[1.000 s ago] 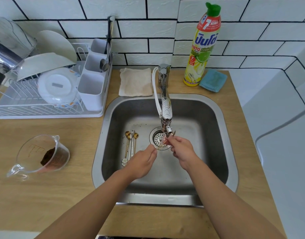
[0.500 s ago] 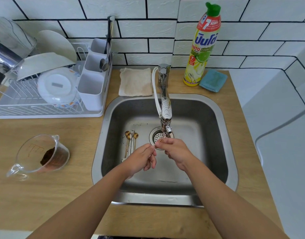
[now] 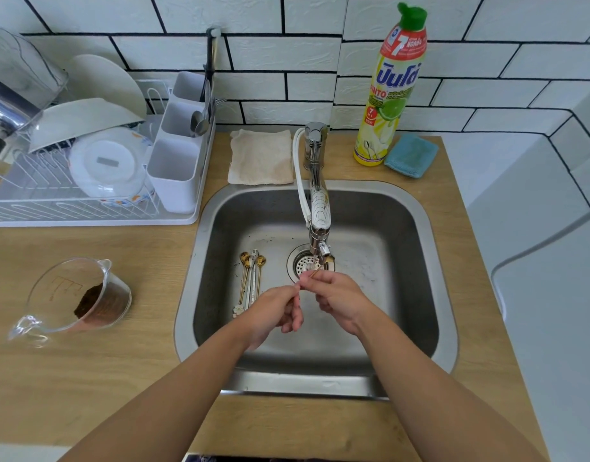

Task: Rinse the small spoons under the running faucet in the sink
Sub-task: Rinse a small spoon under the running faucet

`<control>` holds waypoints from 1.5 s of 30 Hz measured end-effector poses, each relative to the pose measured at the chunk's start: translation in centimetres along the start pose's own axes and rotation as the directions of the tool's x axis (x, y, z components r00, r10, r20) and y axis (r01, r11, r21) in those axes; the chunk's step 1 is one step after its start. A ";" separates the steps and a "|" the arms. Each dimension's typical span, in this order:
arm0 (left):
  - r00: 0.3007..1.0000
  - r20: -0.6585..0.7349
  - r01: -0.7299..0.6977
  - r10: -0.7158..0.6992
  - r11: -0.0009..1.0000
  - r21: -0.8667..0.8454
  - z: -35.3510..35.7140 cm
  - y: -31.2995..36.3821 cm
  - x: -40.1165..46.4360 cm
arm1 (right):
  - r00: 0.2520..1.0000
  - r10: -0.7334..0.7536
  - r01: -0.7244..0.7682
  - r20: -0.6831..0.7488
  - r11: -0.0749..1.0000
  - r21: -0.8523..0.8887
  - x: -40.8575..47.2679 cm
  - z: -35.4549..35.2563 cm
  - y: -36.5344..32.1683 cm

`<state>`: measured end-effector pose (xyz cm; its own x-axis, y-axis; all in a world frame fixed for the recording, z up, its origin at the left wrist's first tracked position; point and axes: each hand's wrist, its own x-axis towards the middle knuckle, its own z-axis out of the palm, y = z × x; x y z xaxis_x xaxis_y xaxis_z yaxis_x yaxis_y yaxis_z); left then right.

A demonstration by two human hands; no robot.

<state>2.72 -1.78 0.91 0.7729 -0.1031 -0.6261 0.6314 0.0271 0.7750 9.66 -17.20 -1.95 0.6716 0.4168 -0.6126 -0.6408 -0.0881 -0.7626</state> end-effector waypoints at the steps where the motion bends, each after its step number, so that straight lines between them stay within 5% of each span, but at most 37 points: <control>1: 1.000 -0.012 0.013 -0.013 1.000 -0.021 0.1 0.0 0.1 | 1.000 -0.015 0.016 -0.021 1.000 0.018 0.1 0.0 -0.1; 6: 0.990 -0.122 -0.033 0.064 0.970 0.242 0.2 0.0 0.5 | 0.993 -0.051 0.053 -0.103 0.998 0.017 0.3 0.5 0.0; 12: 0.993 -0.075 -0.049 0.096 0.877 0.478 -0.3 -0.5 0.2 | 0.979 -0.024 0.037 -0.203 0.998 0.058 0.5 0.1 0.0; 19: 0.996 -0.035 -0.057 0.082 0.890 0.453 -0.1 -0.6 -0.2 | 0.998 -0.015 0.011 -0.068 0.999 -0.050 0.6 0.4 1.3; 23: 0.997 0.072 -0.037 0.016 0.951 0.308 -0.5 -0.4 -1.0 | 0.982 -0.067 0.070 -0.179 0.997 0.014 1.0 -0.5 0.7; 26: 0.991 0.134 -0.051 -0.002 0.922 0.384 -1.1 -0.2 -1.3 | 0.964 -0.156 0.162 -0.217 0.987 0.010 1.2 -0.6 0.8; 32: 0.994 0.007 -0.095 0.107 0.845 0.527 -1.2 -0.4 -0.5 | 0.928 -0.207 0.204 -0.308 0.978 -0.042 1.6 0.2 0.3; 39: 0.993 0.023 -0.108 0.117 0.793 0.600 -1.6 -1.3 -0.1 | 0.958 -0.188 0.158 -0.218 0.976 -0.151 1.1 0.9 0.7; 45: 0.994 -0.024 -0.064 0.102 0.772 0.632 -1.5 -1.5 0.1 | 0.969 -0.097 0.096 -0.228 0.995 -0.013 1.2 0.7 0.2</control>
<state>1.92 -0.30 -0.44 0.8347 -0.0758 -0.5454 0.3983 -0.6008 0.6931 10.04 -16.10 -2.67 0.7975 0.2059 -0.5671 -0.5683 -0.0591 -0.8207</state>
